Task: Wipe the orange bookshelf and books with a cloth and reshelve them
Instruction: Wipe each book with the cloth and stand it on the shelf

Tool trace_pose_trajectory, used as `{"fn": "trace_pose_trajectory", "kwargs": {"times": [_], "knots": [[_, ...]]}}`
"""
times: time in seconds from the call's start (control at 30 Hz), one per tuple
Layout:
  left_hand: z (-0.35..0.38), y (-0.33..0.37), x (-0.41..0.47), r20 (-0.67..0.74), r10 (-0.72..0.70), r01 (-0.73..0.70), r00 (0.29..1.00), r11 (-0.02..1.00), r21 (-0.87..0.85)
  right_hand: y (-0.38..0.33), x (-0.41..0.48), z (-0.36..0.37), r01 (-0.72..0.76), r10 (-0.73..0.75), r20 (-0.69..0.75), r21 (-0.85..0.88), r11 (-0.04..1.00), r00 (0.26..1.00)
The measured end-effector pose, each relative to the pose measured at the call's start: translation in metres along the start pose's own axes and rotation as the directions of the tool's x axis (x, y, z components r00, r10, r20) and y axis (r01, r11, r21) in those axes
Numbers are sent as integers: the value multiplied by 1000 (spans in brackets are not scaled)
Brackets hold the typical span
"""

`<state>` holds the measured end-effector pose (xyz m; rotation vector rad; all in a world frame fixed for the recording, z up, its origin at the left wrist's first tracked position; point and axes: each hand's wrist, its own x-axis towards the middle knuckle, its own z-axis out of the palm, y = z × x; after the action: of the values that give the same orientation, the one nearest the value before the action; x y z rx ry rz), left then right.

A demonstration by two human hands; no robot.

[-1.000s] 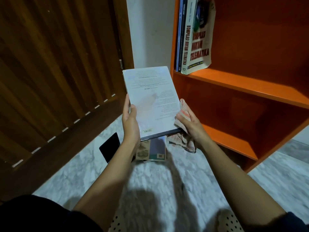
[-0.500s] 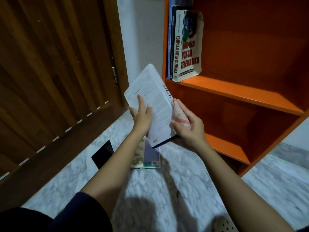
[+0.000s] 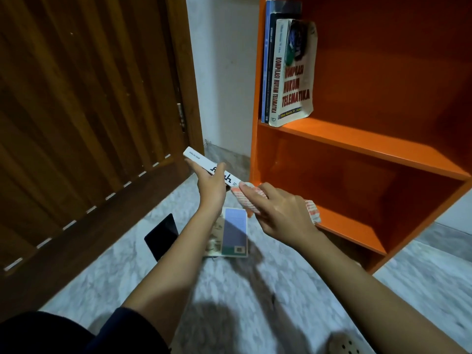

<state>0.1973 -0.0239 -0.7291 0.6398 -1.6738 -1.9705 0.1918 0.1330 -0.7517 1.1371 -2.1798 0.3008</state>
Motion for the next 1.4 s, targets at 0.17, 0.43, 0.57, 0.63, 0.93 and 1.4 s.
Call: {"fn": "trace_pose_trajectory", "kwargs": {"times": [0.17,0.43,0.57,0.63,0.93,1.4], "knots": [[-10,5,4,-83,82,-91,993,989,-112,-17,-4,10,-71,81,-82,119,990,993],[-8,27,-2,0,250,-242,968,936,-257,-23,30,34,-515,561,115,577,634,819],[-6,23,-8,121,281,-253,952,945,-209,-23,58,29,-397,441,53,543,740,896],[-6,21,-10,141,293,-263,946,944,-197,-16,75,24,-312,334,55,519,796,941],[-8,24,-7,94,279,-246,956,932,-266,30,121,20,-348,415,-40,475,808,909],[-6,29,5,21,176,-154,984,905,-398,-8,55,25,-53,25,74,406,913,997]]}}
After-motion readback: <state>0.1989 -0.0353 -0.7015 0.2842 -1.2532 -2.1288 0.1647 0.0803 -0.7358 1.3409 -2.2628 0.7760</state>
